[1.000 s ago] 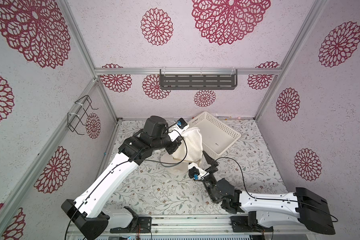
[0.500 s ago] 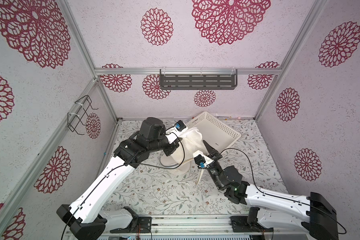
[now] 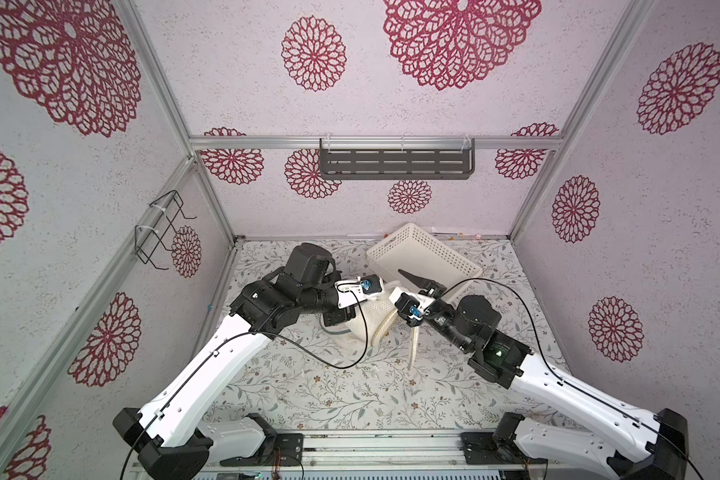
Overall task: Turn the laundry bag inside out
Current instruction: Turn over the laundry bag.
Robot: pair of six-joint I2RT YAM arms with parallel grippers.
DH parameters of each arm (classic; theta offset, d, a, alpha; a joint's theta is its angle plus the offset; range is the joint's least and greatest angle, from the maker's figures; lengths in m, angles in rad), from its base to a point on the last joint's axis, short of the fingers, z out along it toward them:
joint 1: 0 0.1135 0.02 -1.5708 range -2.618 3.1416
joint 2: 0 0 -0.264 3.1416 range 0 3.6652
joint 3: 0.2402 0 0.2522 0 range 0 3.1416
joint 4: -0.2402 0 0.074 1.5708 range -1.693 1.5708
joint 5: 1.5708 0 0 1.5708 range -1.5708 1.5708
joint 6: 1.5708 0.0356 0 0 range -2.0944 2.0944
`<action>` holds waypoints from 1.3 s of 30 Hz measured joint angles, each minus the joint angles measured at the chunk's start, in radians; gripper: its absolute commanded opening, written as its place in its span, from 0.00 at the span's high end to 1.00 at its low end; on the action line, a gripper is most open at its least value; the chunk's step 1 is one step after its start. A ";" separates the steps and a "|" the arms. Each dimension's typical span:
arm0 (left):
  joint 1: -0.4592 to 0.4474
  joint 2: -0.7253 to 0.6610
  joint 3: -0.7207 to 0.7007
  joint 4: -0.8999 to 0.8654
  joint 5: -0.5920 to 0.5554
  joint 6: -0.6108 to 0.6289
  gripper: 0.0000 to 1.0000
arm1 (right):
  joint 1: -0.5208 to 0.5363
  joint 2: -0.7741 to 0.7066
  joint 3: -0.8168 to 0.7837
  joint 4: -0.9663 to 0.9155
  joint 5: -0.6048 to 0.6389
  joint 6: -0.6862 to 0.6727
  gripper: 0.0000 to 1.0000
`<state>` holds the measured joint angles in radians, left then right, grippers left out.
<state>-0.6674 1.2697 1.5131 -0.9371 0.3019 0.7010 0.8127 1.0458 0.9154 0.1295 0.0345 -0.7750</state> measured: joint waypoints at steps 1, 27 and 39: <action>-0.003 0.000 0.000 -0.010 0.005 0.020 1.00 | -0.013 0.005 0.023 -0.038 -0.036 0.000 0.47; -0.022 0.053 0.012 -0.092 -0.069 0.141 0.28 | -0.113 0.088 0.107 -0.377 -0.559 0.073 1.00; 0.063 -0.149 -0.113 0.209 -0.222 -0.149 0.02 | -0.117 0.006 -0.040 -0.300 -0.298 0.726 1.00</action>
<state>-0.6044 1.1210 1.4002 -0.7284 0.0795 0.5518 0.6956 1.0515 0.8749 -0.1703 -0.2630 -0.0486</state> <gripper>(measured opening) 0.977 0.083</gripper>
